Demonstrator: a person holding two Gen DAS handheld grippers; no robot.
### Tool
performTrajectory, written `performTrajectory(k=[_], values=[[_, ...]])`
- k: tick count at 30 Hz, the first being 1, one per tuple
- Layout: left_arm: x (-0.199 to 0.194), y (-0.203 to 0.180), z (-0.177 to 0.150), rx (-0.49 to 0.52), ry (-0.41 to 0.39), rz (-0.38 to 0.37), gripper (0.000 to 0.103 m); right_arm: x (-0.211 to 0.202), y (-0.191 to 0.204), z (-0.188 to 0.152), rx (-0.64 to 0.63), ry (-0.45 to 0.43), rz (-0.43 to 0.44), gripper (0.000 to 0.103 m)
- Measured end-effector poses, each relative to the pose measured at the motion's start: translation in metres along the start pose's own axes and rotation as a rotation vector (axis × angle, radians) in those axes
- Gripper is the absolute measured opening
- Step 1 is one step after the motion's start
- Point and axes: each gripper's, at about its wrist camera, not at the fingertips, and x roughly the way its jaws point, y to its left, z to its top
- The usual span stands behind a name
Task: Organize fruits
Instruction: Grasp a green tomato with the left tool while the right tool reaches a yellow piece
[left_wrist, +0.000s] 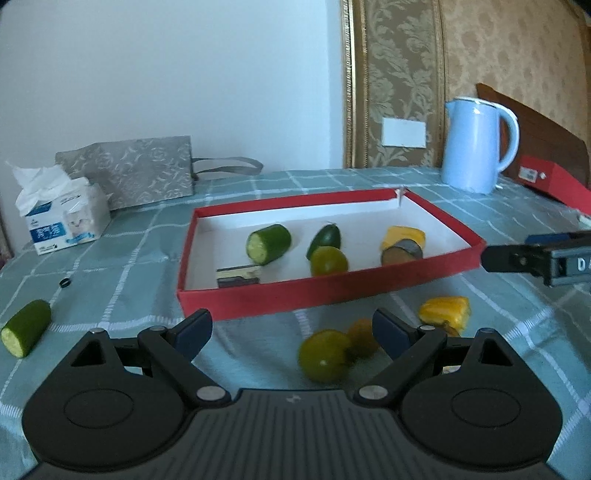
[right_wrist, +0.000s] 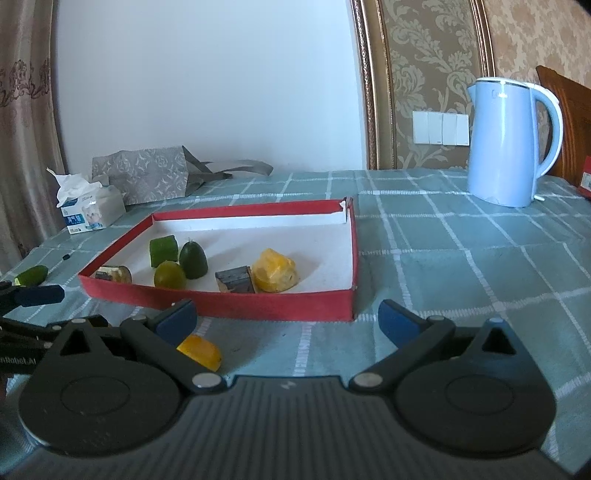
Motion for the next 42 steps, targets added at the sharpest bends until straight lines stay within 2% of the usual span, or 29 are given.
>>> performTrajectory(k=[6,9,14,16,18,21,22,23,26,29,33,36,42], values=[[0.006,-0.006,-0.003,0.036,0.038,0.007,0.094,0.000,0.000,0.000,0.004,0.003,0.007,0.103],[0.004,-0.005,-0.003,0.037,0.030,0.004,0.093,0.001,0.000,0.000,0.003,0.010,0.009,0.103],[0.003,-0.007,-0.004,0.050,0.036,-0.027,0.082,0.003,-0.002,0.000,0.017,0.025,0.012,0.103],[0.003,-0.008,-0.004,0.058,0.041,-0.061,0.077,0.003,-0.003,0.000,0.029,0.029,0.018,0.103],[0.002,-0.010,-0.005,0.074,0.045,-0.105,0.078,0.003,-0.005,0.001,0.043,0.029,0.023,0.103],[0.009,-0.019,-0.007,0.118,0.078,-0.116,0.077,0.003,-0.007,0.001,0.058,0.033,0.035,0.103],[0.011,-0.021,-0.007,0.129,0.089,-0.118,0.071,0.003,-0.008,0.001,0.061,0.032,0.040,0.103],[0.012,-0.024,-0.008,0.143,0.097,-0.119,0.063,0.003,-0.008,0.000,0.062,0.032,0.042,0.103],[0.012,-0.023,-0.009,0.145,0.085,-0.092,0.049,0.003,-0.007,0.000,0.052,0.031,0.031,0.103],[0.011,-0.017,-0.008,0.112,0.086,-0.090,0.042,0.005,-0.006,0.000,0.054,0.045,0.031,0.103],[0.016,-0.018,-0.009,0.123,0.102,-0.060,0.040,0.009,-0.009,-0.001,0.070,0.065,0.033,0.103],[0.017,-0.017,-0.008,0.114,0.102,-0.070,0.037,0.009,-0.010,-0.001,0.076,0.061,0.028,0.103],[0.016,-0.012,-0.007,0.087,0.096,-0.032,0.034,0.005,-0.006,-0.001,0.013,0.037,-0.017,0.103]])
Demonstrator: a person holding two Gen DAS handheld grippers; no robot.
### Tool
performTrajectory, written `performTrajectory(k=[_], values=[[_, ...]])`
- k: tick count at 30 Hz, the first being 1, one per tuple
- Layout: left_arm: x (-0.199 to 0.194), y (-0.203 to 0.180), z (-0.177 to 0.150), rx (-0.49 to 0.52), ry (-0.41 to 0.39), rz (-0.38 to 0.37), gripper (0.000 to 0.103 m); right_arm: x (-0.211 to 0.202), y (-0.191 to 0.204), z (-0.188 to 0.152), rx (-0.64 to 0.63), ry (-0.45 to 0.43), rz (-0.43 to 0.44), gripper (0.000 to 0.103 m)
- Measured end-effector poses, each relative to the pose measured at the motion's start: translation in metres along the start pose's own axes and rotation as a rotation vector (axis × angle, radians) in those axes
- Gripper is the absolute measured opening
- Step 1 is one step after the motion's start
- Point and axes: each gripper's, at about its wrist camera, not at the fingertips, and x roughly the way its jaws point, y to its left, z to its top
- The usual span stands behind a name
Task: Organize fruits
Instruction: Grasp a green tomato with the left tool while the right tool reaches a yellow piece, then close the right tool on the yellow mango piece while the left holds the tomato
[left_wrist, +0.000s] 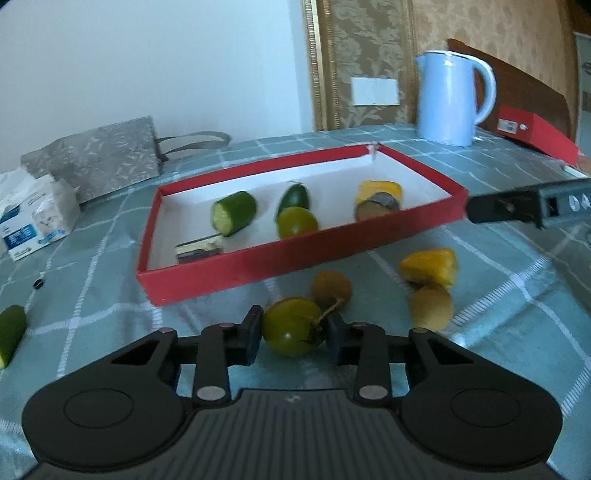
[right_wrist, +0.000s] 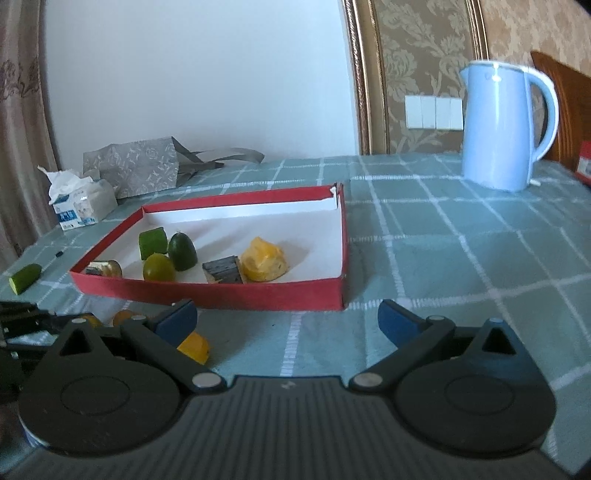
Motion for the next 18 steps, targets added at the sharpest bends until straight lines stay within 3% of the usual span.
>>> performTrajectory(k=[5,8,18], values=[[0.000,0.014,0.002,-0.073,-0.005,0.056,0.034,-0.006,0.016,-0.003,-0.098,-0.027,0.025,0.101],[0.004,0.021,0.003,-0.107,0.017,0.078,0.034,-0.010,0.031,-0.008,-0.178,-0.039,0.044,0.094],[0.002,0.024,0.003,-0.120,0.012,0.078,0.034,-0.005,0.053,-0.017,-0.306,-0.018,0.046,0.094]])
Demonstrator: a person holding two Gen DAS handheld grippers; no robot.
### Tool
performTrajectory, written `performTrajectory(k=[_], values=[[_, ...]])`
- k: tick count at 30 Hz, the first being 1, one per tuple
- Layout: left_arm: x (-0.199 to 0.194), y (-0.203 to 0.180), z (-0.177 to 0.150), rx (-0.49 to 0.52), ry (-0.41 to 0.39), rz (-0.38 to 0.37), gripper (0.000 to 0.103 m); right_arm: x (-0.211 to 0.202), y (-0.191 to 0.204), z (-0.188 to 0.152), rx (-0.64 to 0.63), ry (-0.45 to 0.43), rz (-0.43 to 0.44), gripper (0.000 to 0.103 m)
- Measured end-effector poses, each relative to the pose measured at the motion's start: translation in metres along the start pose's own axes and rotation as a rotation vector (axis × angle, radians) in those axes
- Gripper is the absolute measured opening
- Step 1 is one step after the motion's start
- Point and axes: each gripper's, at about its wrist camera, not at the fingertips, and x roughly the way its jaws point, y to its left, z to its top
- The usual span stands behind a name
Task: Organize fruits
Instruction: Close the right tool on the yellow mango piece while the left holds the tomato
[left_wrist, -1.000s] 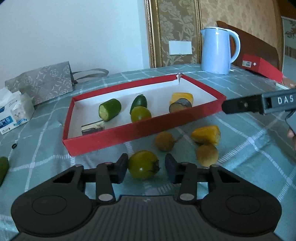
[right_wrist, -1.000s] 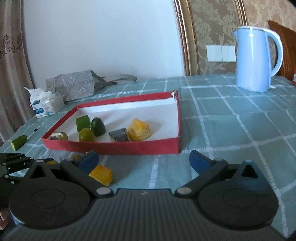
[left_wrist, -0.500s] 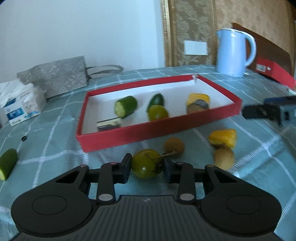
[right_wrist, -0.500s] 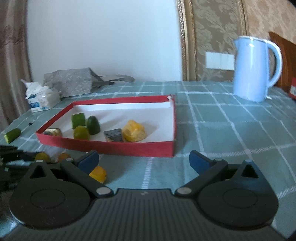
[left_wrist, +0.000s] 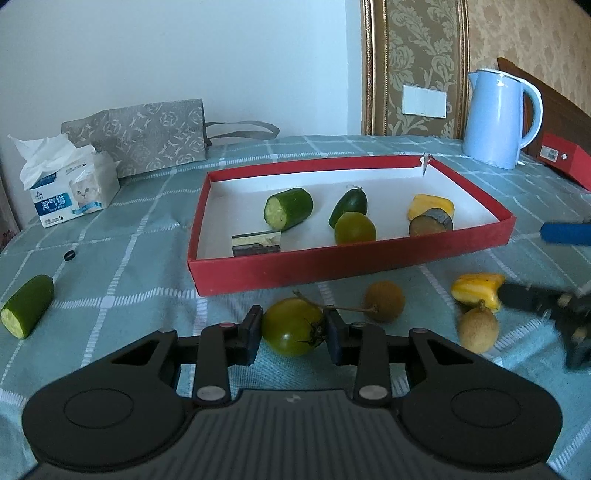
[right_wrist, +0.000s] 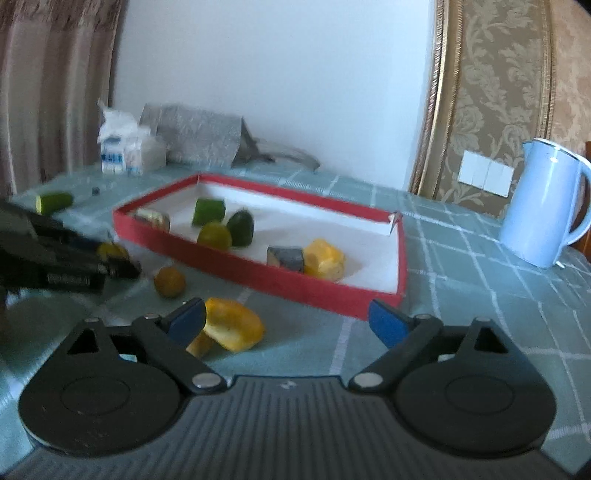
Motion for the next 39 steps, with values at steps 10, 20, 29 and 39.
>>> performTrajectory(k=[10,20,29,39], values=[[0.000,0.007,0.001,-0.047,0.004,-0.010,0.034,0.012,0.007,0.003,-0.037,0.005,-0.030,0.098],[-0.001,0.009,0.002,-0.062,0.008,-0.016,0.034,0.040,-0.021,0.012,0.148,0.108,0.081,0.101],[0.000,0.010,0.002,-0.062,0.012,-0.024,0.034,0.039,-0.019,0.013,0.100,0.110,0.048,0.096],[0.001,0.011,0.002,-0.069,0.013,-0.026,0.034,0.048,0.004,0.023,-0.063,0.098,0.019,0.089]])
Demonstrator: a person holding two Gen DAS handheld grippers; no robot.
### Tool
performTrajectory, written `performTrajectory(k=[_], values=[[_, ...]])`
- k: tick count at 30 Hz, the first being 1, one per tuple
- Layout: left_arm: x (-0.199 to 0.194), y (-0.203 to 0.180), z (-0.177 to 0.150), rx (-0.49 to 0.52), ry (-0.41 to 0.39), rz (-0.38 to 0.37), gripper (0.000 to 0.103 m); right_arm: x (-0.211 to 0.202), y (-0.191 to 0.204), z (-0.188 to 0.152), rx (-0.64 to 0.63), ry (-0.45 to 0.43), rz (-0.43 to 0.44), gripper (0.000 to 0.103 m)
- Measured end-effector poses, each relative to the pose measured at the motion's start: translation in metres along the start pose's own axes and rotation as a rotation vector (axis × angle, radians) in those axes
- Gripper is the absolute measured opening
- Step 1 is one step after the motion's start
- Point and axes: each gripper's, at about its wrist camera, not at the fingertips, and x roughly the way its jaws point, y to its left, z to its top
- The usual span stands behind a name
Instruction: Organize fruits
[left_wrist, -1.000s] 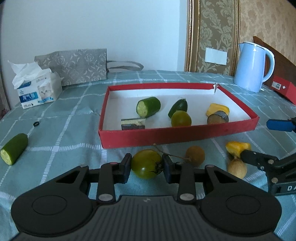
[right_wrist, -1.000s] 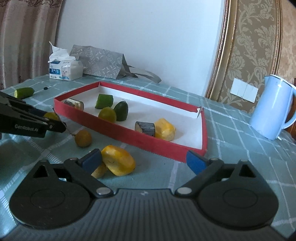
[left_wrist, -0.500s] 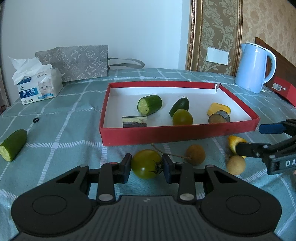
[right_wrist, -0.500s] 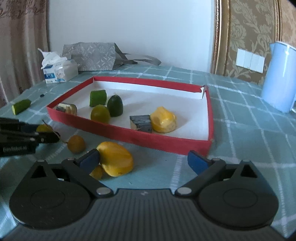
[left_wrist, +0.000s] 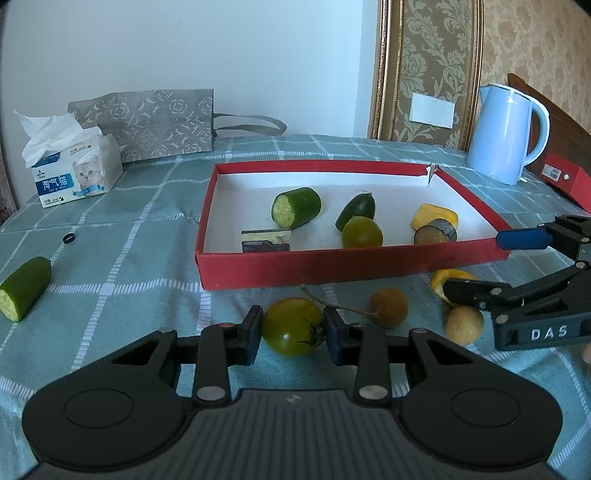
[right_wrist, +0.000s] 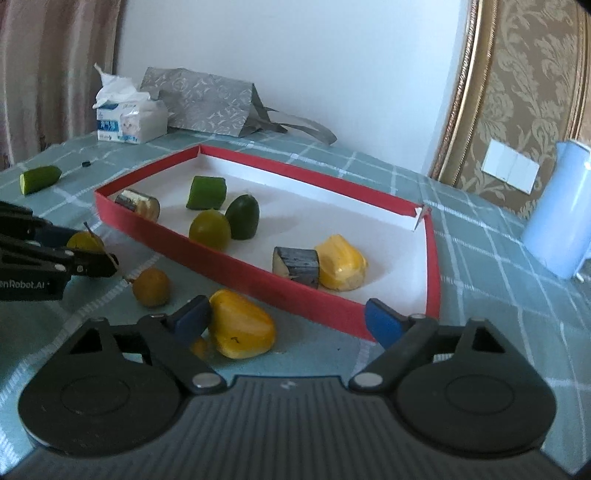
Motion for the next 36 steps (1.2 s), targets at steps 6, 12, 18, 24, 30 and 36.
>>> performTrajectory(k=[6,12,18,24,30,36], values=[[0.000,0.000,0.000,-0.003,-0.001,0.000,0.034,-0.005,0.005,0.000,-0.029,-0.008,0.038,0.059],[0.000,0.001,0.000,-0.004,-0.002,-0.002,0.034,-0.002,0.004,0.000,-0.008,-0.002,0.068,0.055],[-0.001,0.002,0.000,-0.016,-0.006,0.001,0.034,-0.007,0.014,-0.007,-0.022,-0.021,0.084,0.034],[-0.002,0.002,0.000,-0.018,-0.012,0.001,0.034,-0.013,0.017,-0.011,-0.037,-0.049,0.034,0.031],[-0.003,0.004,0.001,-0.031,-0.018,0.007,0.034,-0.026,0.013,-0.012,-0.019,-0.113,-0.009,0.018],[-0.001,0.002,0.000,-0.025,-0.006,0.012,0.034,-0.028,0.011,-0.012,-0.022,-0.105,-0.004,0.018]])
